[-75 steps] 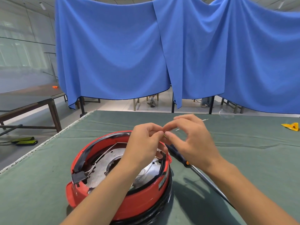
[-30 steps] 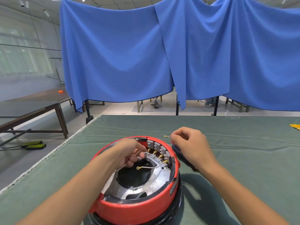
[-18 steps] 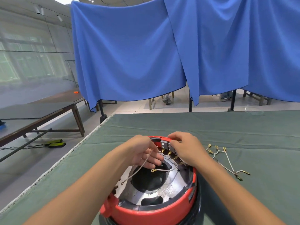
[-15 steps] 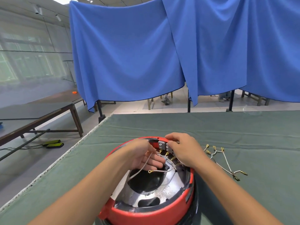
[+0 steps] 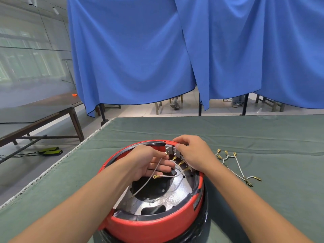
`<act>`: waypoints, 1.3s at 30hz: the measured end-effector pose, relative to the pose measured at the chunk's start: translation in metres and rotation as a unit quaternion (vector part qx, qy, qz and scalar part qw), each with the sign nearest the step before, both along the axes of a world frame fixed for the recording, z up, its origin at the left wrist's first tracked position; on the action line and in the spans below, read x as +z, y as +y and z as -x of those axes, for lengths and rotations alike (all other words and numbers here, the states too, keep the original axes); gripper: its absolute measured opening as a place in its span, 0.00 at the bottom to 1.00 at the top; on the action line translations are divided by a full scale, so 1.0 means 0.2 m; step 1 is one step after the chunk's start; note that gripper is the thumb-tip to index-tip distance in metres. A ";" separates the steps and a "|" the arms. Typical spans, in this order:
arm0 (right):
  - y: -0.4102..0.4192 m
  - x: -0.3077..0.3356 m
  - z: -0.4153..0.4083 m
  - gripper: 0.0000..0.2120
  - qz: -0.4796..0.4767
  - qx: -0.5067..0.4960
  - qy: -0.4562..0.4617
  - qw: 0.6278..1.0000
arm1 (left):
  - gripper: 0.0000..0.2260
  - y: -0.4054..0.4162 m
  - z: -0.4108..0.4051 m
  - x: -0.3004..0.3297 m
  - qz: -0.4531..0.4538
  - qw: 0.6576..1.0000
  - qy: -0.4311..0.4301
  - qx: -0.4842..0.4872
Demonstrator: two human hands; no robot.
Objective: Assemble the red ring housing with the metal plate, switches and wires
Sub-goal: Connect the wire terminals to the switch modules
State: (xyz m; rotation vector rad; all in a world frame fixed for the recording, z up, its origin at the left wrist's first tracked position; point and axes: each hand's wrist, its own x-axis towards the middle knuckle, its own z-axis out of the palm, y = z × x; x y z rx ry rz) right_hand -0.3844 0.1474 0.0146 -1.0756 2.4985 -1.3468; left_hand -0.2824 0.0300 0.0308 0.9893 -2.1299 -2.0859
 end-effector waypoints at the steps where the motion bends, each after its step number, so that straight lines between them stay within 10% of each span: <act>1: 0.00 0.00 0.00 0.11 0.001 0.000 0.000 1.000 | 0.07 0.00 0.00 0.00 -0.001 1.000 0.001 0.003; 39: 0.00 0.01 -0.01 0.11 0.011 0.004 -0.041 0.999 | 0.08 -0.03 0.05 -0.03 0.029 0.999 -0.014 0.008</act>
